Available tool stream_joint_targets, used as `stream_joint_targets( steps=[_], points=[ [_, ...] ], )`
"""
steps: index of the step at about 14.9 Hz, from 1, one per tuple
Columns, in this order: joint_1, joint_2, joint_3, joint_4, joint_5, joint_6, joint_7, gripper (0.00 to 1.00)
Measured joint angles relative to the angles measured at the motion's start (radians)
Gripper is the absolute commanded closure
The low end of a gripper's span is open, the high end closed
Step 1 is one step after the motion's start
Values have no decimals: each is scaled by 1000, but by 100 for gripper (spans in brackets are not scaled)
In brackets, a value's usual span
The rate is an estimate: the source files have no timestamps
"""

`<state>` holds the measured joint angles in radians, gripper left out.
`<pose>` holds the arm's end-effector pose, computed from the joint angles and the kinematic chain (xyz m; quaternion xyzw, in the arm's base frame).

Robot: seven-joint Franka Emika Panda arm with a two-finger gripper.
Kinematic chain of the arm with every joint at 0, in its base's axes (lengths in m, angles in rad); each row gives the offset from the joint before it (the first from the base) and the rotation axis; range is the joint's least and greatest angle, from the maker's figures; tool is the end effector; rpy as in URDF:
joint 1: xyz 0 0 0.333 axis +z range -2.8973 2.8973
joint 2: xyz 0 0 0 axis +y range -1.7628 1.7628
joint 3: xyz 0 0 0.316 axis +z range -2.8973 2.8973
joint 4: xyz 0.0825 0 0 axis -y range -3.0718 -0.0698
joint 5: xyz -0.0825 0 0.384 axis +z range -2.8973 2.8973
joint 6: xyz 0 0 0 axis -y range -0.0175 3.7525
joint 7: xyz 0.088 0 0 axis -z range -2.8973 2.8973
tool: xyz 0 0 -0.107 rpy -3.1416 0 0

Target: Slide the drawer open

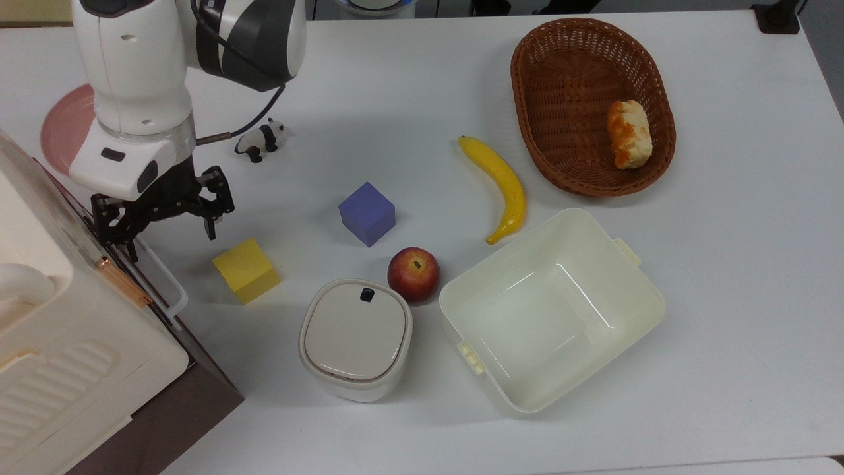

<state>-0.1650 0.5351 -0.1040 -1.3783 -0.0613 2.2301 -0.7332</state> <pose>0.7154 -0.1823 0.4389 0.9532 0.2520 0.1143 0.1217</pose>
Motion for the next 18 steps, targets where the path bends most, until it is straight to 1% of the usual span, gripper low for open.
stream_joint_targets(
  steps=[2, 4, 6, 8, 9, 10, 14, 15, 18],
  points=[
    [0, 1, 0, 0, 0, 0, 0, 10],
    [-1, 2, 0, 0, -1, 7, 0, 10],
    [-1, 3, 0, 0, -1, 17, 0, 19],
    [-1, 4, 0, 0, -1, 20, -1, 21],
    [-1, 4, 0, 0, -1, 21, -1, 26],
    [-1, 5, 0, 0, -1, 21, -1, 28],
    [-2, 5, -1, 0, -1, 21, -2, 29],
    [-2, 5, -1, 0, -1, 21, -2, 31],
    [-2, 5, -1, 0, -1, 21, -2, 31]
  ],
)
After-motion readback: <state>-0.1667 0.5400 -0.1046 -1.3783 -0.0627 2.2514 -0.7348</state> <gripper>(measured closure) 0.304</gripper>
